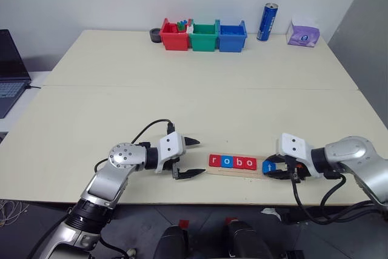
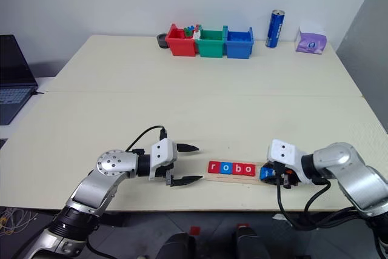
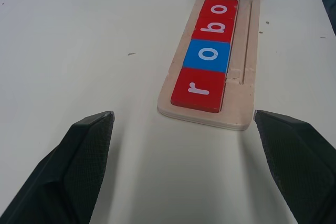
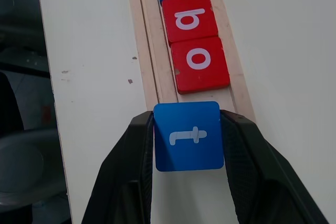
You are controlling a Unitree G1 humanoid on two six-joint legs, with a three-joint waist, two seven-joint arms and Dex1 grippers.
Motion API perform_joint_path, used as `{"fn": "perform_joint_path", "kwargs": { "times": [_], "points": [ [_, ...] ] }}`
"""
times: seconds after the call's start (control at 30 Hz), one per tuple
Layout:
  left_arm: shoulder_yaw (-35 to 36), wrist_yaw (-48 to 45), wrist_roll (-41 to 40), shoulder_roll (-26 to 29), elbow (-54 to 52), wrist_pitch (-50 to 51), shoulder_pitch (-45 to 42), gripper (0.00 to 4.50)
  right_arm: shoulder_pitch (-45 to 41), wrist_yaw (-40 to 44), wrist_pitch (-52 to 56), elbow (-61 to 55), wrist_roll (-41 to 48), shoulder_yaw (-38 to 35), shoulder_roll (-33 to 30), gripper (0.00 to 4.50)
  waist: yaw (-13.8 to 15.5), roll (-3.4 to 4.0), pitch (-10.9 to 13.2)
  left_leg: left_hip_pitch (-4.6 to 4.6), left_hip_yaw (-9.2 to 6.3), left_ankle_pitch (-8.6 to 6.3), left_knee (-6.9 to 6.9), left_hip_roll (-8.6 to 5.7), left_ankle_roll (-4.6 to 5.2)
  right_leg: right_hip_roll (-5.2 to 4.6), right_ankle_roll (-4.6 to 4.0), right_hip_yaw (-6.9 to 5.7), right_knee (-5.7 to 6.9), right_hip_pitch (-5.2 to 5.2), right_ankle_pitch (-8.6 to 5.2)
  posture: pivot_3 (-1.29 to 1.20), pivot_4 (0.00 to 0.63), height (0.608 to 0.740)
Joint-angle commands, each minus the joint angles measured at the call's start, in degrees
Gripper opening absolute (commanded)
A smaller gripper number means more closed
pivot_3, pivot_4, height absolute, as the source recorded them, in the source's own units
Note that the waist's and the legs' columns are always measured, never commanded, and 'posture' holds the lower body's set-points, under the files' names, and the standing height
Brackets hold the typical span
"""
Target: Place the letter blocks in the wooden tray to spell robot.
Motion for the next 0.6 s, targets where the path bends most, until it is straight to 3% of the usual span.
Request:
{"fn": "perform_joint_path", "kwargs": {
  "times": [0.03,0.6],
  "points": [
    [0.8,0.5,-0.1,0.0,-1.2,-0.9,-0.2,4.5,-2.0,-0.6,-1.0,-0.4,-1.4,1.0,1.0,1.46,0.0,0.0,0.0,0.0,-0.01,0.0,0.0,0.0,0.0,0.0,0.0,0.0,0.0,0.0,0.0,0.0,0.15,0.74],
    [0.9,0.8,-0.3,0.4,-2.1,-0.6,0.4,4.5,-4.7,0.5,-2.4,3.5,-4.0,3.0,2.9,1.46,0.0,0.0,0.0,0.0,-0.01,0.0,0.0,0.0,0.0,0.0,-0.01,-0.02,0.01,0.0,0.01,0.0,0.15,0.74]
  ]
}}
